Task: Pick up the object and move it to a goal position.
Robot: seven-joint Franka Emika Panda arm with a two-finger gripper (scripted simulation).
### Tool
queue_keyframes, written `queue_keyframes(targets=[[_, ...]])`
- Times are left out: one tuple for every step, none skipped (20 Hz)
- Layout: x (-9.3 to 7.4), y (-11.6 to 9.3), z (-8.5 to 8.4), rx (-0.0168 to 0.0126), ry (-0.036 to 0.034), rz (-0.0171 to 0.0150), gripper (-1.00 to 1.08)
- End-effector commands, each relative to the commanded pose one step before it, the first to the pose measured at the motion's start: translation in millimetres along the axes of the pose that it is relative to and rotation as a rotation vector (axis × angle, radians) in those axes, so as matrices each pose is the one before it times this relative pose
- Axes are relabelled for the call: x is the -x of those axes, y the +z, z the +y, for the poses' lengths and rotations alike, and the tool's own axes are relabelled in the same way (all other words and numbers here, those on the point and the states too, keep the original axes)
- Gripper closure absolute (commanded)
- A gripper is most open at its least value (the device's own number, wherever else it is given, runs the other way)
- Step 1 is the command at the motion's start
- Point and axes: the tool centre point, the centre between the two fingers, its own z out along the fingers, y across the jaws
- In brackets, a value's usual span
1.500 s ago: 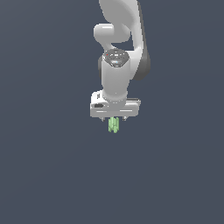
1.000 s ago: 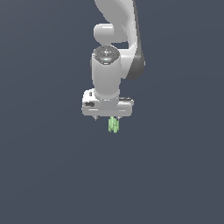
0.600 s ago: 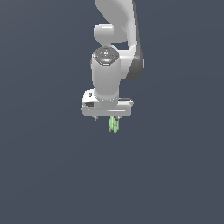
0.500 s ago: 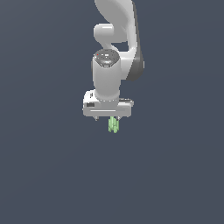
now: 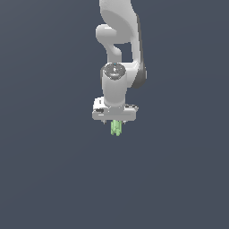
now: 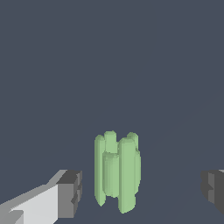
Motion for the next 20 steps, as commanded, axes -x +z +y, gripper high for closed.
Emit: queue_keyframes(targets=[[9.95, 13.0, -4.77, -0.00302, 0.00152, -0.00061, -0.92], [3.32, 4.17, -1.39, -0.00115, 0.00059, -0.00048, -0.92], [3.04, 3.59, -1.4, -0.00057, 0.00031, -0.00025, -0.92], [2.69, 3.25, -1.02, -0.00097, 0.00055, -0.00043, -0.92], [2.37, 2.72, -0.98, -0.00055, 0.00033, -0.00025, -0.92], [2.02, 2.31, -0.78, -0.00055, 0.00033, -0.00025, -0.92], [1.66, 1.9, -0.59, -0.00054, 0.00034, -0.00026, -0.92], [1.32, 1.37, -0.64, 0.0, 0.0, 0.0, -0.92], [0.92, 1.11, -0.21, -0.00054, 0.00035, -0.00026, -0.92], [0.57, 0.58, -0.27, 0.0, 0.0, 0.0, -0.92], [0.19, 0.19, -0.09, 0.0, 0.0, 0.0, -0.92], [-0.82, -0.88, 0.36, 0.00011, -0.0004, -0.00089, -0.92], [0.02, 0.35, 0.0, 0.0, 0.0, 0.0, -0.92], [0.05, 1.03, -0.01, 0.0, 0.0, 0.0, -0.92], [0.08, 1.72, -0.02, 0.0, 0.0, 0.0, -0.92], [0.12, 2.4, -0.03, 0.0, 0.0, 0.0, -0.92], [0.16, 3.07, -0.03, 0.0, 0.0, 0.0, -0.92], [0.2, 3.73, -0.04, 0.0, 0.0, 0.0, -0.92], [0.24, 4.37, -0.05, 0.0, 0.0, 0.0, -0.92], [0.27, 5.0, -0.05, 0.0, 0.0, 0.0, -0.92]])
